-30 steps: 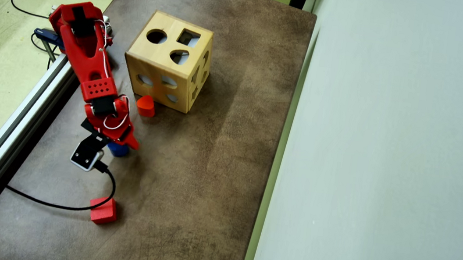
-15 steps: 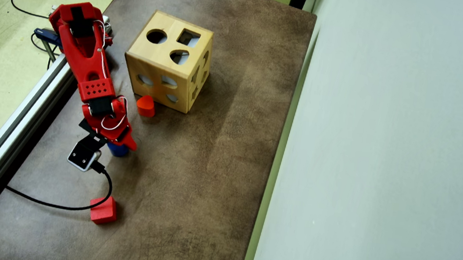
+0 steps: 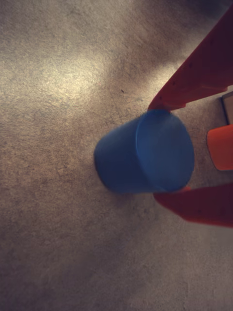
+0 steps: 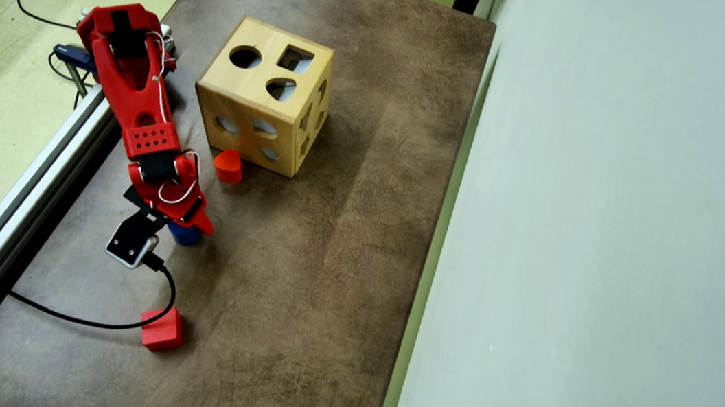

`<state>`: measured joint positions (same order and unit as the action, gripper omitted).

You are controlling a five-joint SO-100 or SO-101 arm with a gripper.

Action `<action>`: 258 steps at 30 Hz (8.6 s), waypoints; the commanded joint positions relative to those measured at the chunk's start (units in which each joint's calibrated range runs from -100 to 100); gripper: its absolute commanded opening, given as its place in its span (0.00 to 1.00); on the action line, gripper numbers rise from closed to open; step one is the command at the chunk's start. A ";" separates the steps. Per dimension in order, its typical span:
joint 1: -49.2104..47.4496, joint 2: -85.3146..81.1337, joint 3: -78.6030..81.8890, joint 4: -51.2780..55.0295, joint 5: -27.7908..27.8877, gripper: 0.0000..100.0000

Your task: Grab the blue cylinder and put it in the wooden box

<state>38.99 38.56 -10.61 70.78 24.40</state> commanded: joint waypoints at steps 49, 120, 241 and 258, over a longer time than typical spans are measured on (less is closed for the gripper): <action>-0.28 -11.17 -1.73 3.72 0.39 0.22; 2.32 -5.57 -0.93 -2.23 3.91 0.18; -47.68 -80.89 29.57 27.29 -20.61 0.18; -43.30 -80.72 29.93 27.29 -19.54 0.18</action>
<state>-4.28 -41.10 19.64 97.50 3.64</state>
